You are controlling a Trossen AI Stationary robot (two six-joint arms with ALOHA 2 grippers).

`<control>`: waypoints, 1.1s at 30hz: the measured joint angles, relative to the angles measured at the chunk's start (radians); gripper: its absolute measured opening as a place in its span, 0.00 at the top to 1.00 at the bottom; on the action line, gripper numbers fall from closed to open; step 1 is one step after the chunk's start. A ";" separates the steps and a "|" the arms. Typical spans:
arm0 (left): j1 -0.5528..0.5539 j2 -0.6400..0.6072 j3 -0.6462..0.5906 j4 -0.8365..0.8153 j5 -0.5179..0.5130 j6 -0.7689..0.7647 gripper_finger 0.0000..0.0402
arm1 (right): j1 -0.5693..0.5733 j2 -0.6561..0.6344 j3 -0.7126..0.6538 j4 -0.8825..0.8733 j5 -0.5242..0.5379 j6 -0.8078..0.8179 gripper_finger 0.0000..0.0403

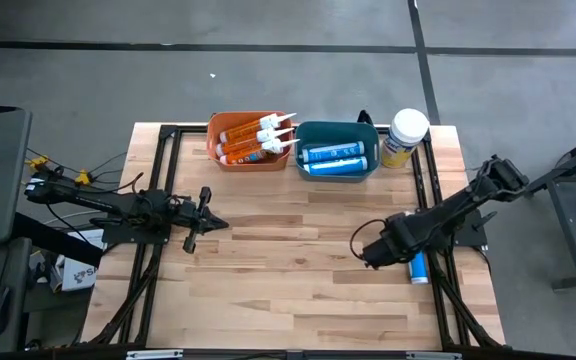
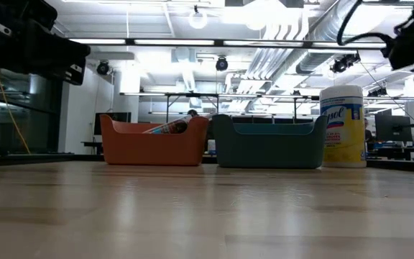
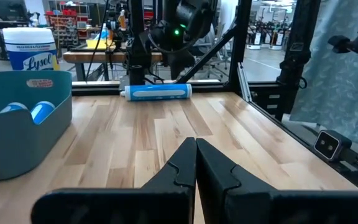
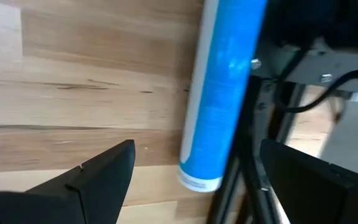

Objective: Pick & place silicon tubes, Sealant and Lysol wipes
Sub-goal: Put the blue sealant into the blue bin

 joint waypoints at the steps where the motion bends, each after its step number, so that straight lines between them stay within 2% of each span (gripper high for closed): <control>1: 0.000 0.000 0.000 0.000 0.000 0.000 1.00 | 0.007 0.000 -0.015 0.026 0.000 0.008 0.15; 8: 0.000 0.000 0.000 0.000 0.000 0.000 1.00 | 0.047 0.000 -0.131 0.138 -0.038 0.060 0.15; 24: 0.000 0.000 0.000 0.000 0.000 0.000 1.00 | 0.071 -0.003 -0.230 0.161 -0.053 0.110 0.15; 33: 0.000 0.000 0.000 -0.007 0.000 0.000 1.00 | 0.071 -0.087 -0.337 0.245 -0.014 0.147 0.15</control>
